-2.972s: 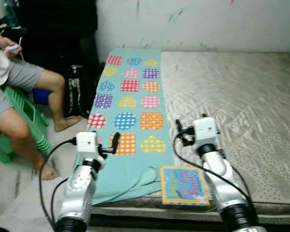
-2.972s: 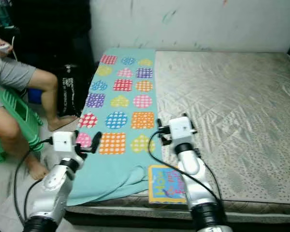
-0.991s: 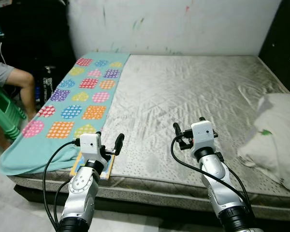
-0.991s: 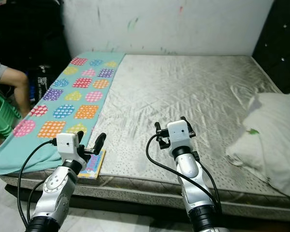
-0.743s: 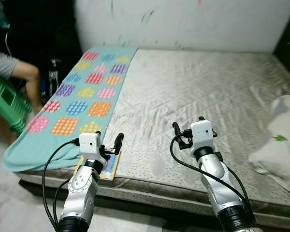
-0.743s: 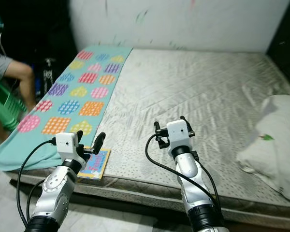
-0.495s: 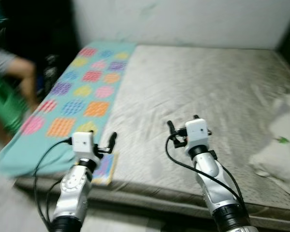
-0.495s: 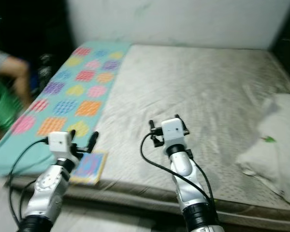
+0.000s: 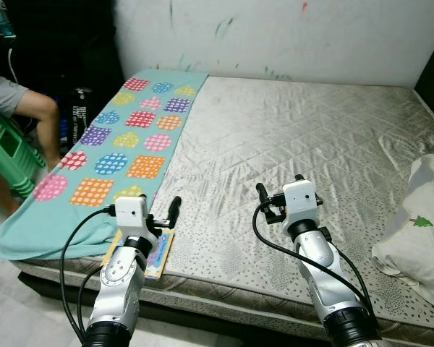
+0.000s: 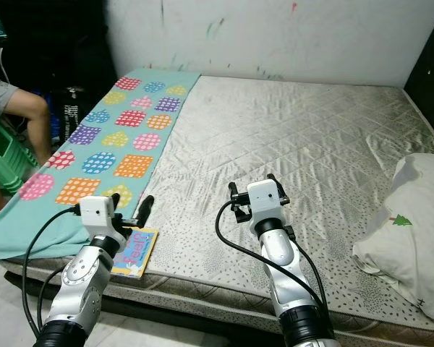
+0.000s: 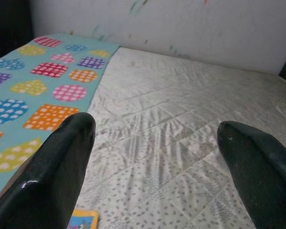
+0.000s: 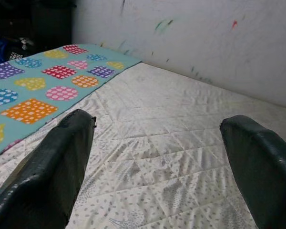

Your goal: Clean up the room

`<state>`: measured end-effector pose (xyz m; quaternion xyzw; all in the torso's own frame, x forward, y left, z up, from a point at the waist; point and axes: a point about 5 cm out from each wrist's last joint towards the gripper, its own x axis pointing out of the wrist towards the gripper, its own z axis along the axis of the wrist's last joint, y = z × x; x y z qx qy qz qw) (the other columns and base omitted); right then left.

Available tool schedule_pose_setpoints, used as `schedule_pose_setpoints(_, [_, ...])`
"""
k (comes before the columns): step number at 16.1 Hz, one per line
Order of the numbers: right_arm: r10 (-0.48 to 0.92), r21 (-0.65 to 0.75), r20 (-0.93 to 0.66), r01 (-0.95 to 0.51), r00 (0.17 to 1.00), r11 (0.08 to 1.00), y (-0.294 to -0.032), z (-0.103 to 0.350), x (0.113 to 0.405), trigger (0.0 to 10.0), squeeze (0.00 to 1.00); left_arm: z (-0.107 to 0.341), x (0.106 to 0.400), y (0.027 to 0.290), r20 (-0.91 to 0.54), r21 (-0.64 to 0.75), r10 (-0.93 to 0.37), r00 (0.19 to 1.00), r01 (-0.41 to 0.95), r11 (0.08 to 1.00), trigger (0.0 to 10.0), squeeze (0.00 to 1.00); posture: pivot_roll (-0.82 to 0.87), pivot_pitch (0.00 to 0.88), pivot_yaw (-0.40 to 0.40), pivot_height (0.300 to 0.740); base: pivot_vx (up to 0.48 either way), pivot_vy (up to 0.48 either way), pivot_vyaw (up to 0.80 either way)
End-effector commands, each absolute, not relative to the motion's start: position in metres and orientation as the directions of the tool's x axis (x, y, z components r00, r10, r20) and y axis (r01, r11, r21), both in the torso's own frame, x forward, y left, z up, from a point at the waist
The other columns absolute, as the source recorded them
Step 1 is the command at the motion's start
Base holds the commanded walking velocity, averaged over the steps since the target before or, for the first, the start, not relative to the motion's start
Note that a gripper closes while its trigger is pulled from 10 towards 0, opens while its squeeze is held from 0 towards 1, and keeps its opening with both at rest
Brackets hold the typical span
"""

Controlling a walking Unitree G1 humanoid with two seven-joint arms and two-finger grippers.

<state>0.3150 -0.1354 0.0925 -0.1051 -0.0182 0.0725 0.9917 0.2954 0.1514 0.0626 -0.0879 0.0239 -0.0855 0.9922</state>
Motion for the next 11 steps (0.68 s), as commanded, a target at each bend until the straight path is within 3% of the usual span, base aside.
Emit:
schedule_pose_setpoints(1, [0.157, -0.225, 0.039, -0.144, 0.987, 0.964, -0.1329, 0.0967, 0.317, 10.0, 0.0, 0.0633, 0.2972, 0.1527, -0.043, -0.153, -0.175, 0.984, 0.166, 0.974, 10.0, 0.0, -0.02, 0.0, 0.05, 0.74, 0.0, 0.0, 0.0])
schedule_pose_setpoints(3, [0.161, -0.234, 0.045, -0.146, 0.986, 0.961, -0.1323, 0.0973, 0.3168, 10.0, 0.0, 0.063, 0.2968, 0.1519, -0.044, -0.156, -0.181, 0.982, 0.172, 0.973, 10.0, 0.0, -0.02, 0.0, 0.051, 0.74, 0.0, 0.0, 0.0])
schedule_pose_setpoints(5, [0.159, -0.235, 0.045, -0.145, 0.986, 0.961, -0.132, 0.0972, 0.3165, 10.0, 0.0, 0.0626, 0.2966, 0.1513, -0.047, -0.156, -0.182, 0.982, 0.173, 0.972, 10.0, 0.0, -0.02, 0.0, 0.049, 0.74, 0.0, -0.319, 0.8])
schedule_pose_setpoints(11, [0.158, -0.228, 0.035, -0.146, 0.987, 0.963, -0.1322, 0.0945, 0.3153, 10.0, 0.0, 0.0615, 0.2962, 0.151, -0.055, -0.156, -0.179, 0.982, 0.169, 0.973, 10.0, 0.0, -0.02, 0.0, 0.049, 0.74, 0.0, -0.322, 0.0])
